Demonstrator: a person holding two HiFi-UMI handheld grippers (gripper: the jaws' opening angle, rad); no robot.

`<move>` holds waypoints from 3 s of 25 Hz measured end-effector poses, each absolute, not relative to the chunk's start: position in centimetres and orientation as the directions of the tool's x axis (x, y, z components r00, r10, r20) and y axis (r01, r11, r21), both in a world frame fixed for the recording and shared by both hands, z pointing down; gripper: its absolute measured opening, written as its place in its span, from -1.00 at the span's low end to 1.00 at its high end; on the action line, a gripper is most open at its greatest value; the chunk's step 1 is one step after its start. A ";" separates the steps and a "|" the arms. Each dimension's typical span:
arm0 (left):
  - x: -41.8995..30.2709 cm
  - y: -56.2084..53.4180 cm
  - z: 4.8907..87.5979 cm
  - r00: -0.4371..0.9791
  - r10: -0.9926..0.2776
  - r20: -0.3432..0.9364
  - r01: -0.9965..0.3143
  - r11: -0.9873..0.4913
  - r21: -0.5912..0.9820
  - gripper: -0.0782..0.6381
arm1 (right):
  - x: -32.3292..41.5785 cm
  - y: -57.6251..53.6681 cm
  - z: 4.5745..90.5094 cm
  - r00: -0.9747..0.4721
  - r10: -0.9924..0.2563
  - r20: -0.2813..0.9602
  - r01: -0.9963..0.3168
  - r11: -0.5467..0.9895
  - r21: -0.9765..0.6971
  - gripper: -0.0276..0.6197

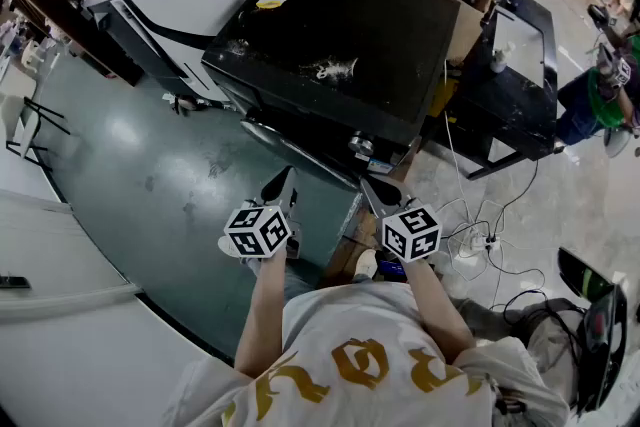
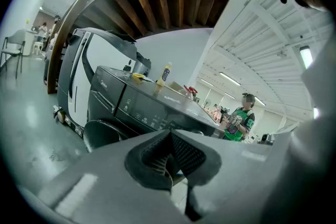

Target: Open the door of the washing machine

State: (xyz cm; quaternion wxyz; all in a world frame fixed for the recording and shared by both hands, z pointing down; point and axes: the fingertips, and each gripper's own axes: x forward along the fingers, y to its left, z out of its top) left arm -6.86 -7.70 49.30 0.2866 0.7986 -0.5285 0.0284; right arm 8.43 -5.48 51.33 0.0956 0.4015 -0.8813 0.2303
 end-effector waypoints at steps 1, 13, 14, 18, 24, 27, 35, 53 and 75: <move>-6.9 -7.8 49.5 0.439 -0.827 0.351 -0.861 -0.275 0.427 -0.78 | 8.4 -5.6 51.4 -0.659 -0.664 0.354 -0.752 0.572 -0.327 -0.84; -5.5 -8.8 52.7 0.448 -0.776 0.444 -0.872 -0.267 0.411 -0.77 | 8.8 -6.2 53.1 -0.658 -0.643 0.392 -0.753 0.567 -0.333 -0.84; -5.1 -9.1 53.2 0.450 -0.765 0.460 -0.872 -0.267 0.410 -0.72 | 8.8 -6.3 53.4 -0.657 -0.637 0.403 -0.754 0.572 -0.324 -0.84; -3.4 -10.2 56.3 0.453 -0.712 0.536 -0.885 -0.287 0.366 -0.64 | 9.2 -6.5 54.5 -0.631 -0.638 0.441 -0.773 0.561 -0.296 -0.84; -1.7 -11.6 63.0 0.450 -0.602 0.660 -0.888 -0.226 0.400 -0.42 | 10.2 -6.5 55.7 -0.603 -0.640 0.476 -0.796 0.527 -0.300 -0.84; -1.7 -12.4 65.0 0.427 -0.584 0.690 -0.894 -0.155 0.421 -0.35 | 10.6 -6.3 56.3 -0.595 -0.632 0.497 -0.801 0.520 -0.298 -0.84; -1.0 -14.1 67.2 0.358 -0.587 0.726 -0.912 -0.055 0.406 -0.24 | 11.1 -6.8 58.0 -0.563 -0.622 0.544 -0.816 0.521 -0.249 -0.84; -1.5 -15.1 68.3 0.220 -0.615 0.757 -0.944 0.061 0.324 -0.02 | 10.9 -7.3 59.2 -0.557 -0.607 0.568 -0.818 0.518 -0.249 -0.84; -3.1 -11.7 69.2 0.308 -0.601 0.738 -0.917 0.018 0.398 -0.04 | 9.1 -7.8 56.6 -0.578 -0.657 0.485 -0.812 0.522 -0.260 -0.84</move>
